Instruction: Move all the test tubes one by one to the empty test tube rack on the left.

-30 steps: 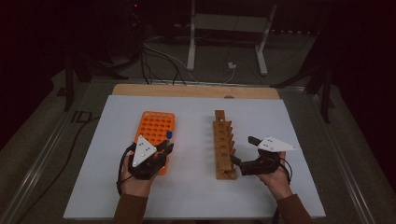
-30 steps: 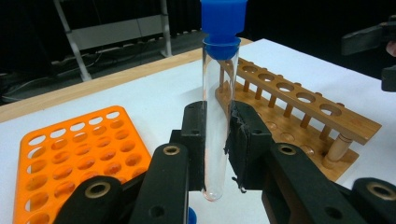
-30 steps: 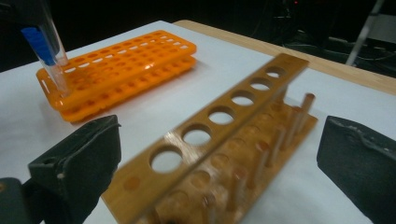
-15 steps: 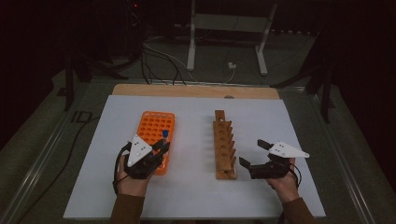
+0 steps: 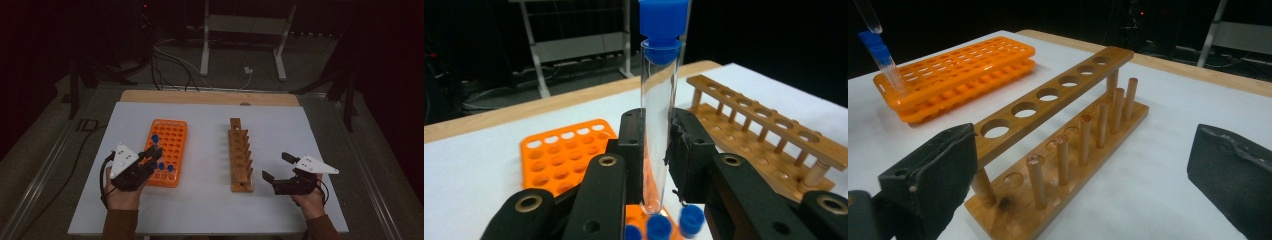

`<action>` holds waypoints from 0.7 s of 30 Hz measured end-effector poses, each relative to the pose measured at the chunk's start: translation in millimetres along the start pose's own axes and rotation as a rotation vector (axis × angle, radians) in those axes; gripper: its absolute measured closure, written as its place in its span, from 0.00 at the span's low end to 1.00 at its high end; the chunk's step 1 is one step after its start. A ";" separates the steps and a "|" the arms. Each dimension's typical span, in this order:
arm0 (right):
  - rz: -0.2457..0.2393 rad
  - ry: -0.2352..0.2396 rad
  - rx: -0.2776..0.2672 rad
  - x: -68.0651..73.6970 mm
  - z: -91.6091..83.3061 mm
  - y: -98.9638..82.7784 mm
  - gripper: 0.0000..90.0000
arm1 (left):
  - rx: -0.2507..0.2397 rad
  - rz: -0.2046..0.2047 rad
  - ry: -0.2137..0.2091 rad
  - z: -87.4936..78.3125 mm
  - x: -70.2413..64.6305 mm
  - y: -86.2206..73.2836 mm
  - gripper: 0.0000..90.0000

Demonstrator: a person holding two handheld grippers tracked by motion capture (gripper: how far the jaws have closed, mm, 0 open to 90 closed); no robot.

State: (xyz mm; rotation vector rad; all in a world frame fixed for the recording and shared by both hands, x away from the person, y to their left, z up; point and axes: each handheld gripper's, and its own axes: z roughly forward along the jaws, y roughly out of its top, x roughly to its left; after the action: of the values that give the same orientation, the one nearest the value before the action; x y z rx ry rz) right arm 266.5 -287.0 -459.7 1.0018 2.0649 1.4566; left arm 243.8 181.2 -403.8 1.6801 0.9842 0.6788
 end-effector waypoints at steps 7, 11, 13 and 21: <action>-0.001 0.005 -0.004 0.8 -0.8 -0.4 0.01 | -0.011 -0.019 0.038 -11.6 14.1 -2.2 0.86; 0.002 0.005 -0.002 1.0 -1.1 -1.1 0.01 | -0.012 -0.030 0.059 -15.8 21.3 -7.3 0.86; 0.001 0.003 -0.002 0.6 -1.6 -1.5 0.01 | -0.010 -0.035 0.071 -17.3 24.6 -10.9 0.86; 0.002 0.003 -0.002 0.0 -3.2 -3.0 0.01 | -0.002 -0.053 0.088 -19.3 34.1 -22.3 0.86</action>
State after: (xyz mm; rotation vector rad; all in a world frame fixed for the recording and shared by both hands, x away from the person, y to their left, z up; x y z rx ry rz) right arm 263.3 -289.6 -461.3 1.0012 2.0647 1.4617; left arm 239.0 223.1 -419.8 1.6281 1.0857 0.7237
